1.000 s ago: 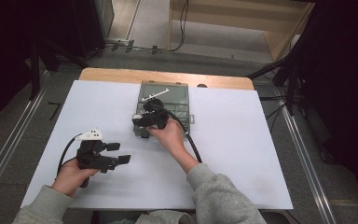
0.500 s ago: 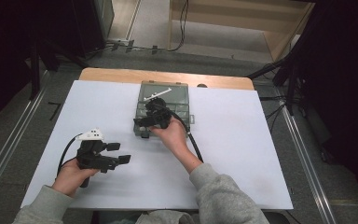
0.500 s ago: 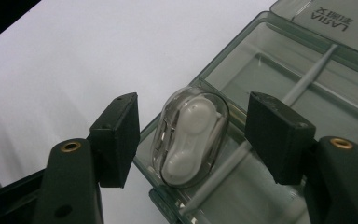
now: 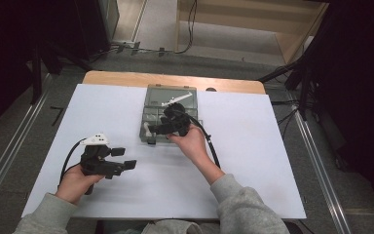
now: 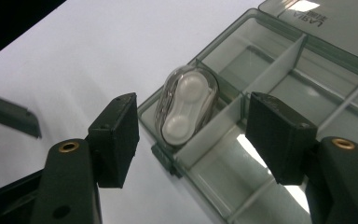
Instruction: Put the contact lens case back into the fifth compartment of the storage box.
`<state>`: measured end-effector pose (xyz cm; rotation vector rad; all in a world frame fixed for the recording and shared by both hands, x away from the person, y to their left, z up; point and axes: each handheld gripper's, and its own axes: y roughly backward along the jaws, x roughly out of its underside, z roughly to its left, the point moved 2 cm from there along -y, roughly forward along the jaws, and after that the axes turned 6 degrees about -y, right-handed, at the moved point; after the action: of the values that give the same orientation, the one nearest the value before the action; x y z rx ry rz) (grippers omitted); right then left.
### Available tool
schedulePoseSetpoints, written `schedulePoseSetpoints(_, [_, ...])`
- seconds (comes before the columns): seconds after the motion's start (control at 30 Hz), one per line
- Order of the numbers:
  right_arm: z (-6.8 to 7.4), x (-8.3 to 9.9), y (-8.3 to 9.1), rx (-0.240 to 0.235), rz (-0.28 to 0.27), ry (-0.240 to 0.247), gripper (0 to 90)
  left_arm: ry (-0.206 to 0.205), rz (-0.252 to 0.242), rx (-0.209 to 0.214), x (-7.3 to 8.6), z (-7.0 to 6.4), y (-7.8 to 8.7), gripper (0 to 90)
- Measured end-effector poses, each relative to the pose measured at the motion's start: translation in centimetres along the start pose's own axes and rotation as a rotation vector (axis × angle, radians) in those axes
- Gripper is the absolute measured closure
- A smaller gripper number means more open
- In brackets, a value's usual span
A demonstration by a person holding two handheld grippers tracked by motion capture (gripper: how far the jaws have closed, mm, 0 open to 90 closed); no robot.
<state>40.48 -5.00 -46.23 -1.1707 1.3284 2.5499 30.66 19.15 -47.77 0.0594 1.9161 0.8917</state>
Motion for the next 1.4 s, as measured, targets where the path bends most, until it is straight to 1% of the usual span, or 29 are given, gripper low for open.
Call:
schedulePoseSetpoints(0.07, [-0.1, 0.4, 0.5, -0.008, -0.004, 0.003, 32.4, 0.015, 0.001, -0.002, 0.0, 0.0, 0.0, 23.9])
schedulePoseSetpoints(0.13, [-0.3, 0.8, 1.0, -0.020, -0.012, 0.001, 32.1, 0.010, -0.004, -0.003, -0.1, 0.0, 0.0, 23.9])
schedulePoseSetpoints(0.23, [-0.7, 1.3, 1.6, -0.034, -0.021, -0.016, 31.8, 0.005, -0.004, -0.009, -0.1, 0.1, -0.1, 23.8])
schedulePoseSetpoints(0.3, [-1.0, 1.6, 1.9, -0.036, -0.026, -0.011, 31.2, 0.011, -0.002, -0.005, -0.2, 0.1, -0.1, 23.8])
schedulePoseSetpoints(0.37, [-1.2, 1.9, 2.3, -0.033, -0.017, -0.011, 30.4, 0.004, 0.008, -0.016, -0.3, 0.2, 0.0, 23.8])
schedulePoseSetpoints(0.43, [-1.5, 2.3, 2.5, -0.039, -0.018, -0.012, 30.2, -0.001, 0.004, -0.025, -0.5, 0.3, 0.1, 23.8])
schedulePoseSetpoints(0.5, [-1.7, 2.7, 2.8, -0.036, -0.017, -0.014, 29.5, 0.007, -0.002, -0.018, -0.6, 0.5, 0.2, 23.8])
schedulePoseSetpoints(0.53, [-1.8, 2.8, 3.0, -0.043, -0.014, -0.014, 28.7, 0.013, 0.000, -0.012, -0.6, 0.5, 0.1, 23.8])
schedulePoseSetpoints(0.6, [-1.9, 3.1, 3.4, -0.050, -0.022, -0.012, 27.7, 0.009, 0.006, -0.004, -0.7, 0.7, 0.0, 23.8])
schedulePoseSetpoints(0.7, [-2.0, 3.4, 3.7, -0.070, -0.013, -0.036, 26.5, 0.002, 0.009, 0.001, -1.0, 0.8, -0.1, 23.8])
schedulePoseSetpoints(0.77, [-2.0, 3.6, 3.9, -0.072, -0.006, -0.038, 26.0, 0.003, 0.011, 0.005, -1.2, 0.8, -0.4, 23.8])
schedulePoseSetpoints(0.8, [-2.1, 3.8, 4.0, -0.070, -0.006, -0.036, 26.0, 0.008, 0.014, 0.010, -1.2, 0.8, -0.4, 23.8])
schedulePoseSetpoints(0.93, [-2.4, 4.3, 4.6, -0.068, -0.011, -0.039, 26.0, -0.003, 0.020, 0.009, -1.5, 0.9, -0.8, 23.8])
schedulePoseSetpoints(0.97, [-2.5, 4.5, 4.7, -0.072, -0.010, -0.044, 26.0, 0.000, 0.020, 0.006, -1.6, 0.9, -0.9, 23.7])
schedulePoseSetpoints(1.03, [-2.7, 4.8, 5.1, -0.071, -0.025, -0.041, 26.1, 0.006, 0.027, 0.011, -1.8, 1.1, -1.0, 23.7])
schedulePoseSetpoints(1.1, [-2.9, 5.2, 5.4, -0.058, -0.045, -0.031, 25.8, 0.014, 0.030, 0.015, -1.9, 1.2, -1.2, 23.7])
schedulePoseSetpoints(1.17, [-3.1, 5.5, 5.7, -0.045, -0.051, -0.025, 25.7, 0.017, 0.033, 0.014, -2.0, 1.3, -1.3, 23.8])
schedulePoseSetpoints(1.2, [-3.2, 5.7, 5.9, -0.042, -0.051, -0.025, 25.7, 0.022, 0.031, 0.015, -2.1, 1.3, -1.3, 23.8])
schedulePoseSetpoints(1.3, [-3.5, 6.2, 6.2, -0.038, -0.052, -0.029, 25.7, 0.019, 0.027, 0.017, -2.3, 1.5, -1.5, 23.8])
schedulePoseSetpoints(1.4, [-3.7, 6.8, 6.6, -0.026, -0.054, -0.025, 25.7, 0.029, 0.028, 0.023, -2.5, 1.6, -1.6, 23.8])
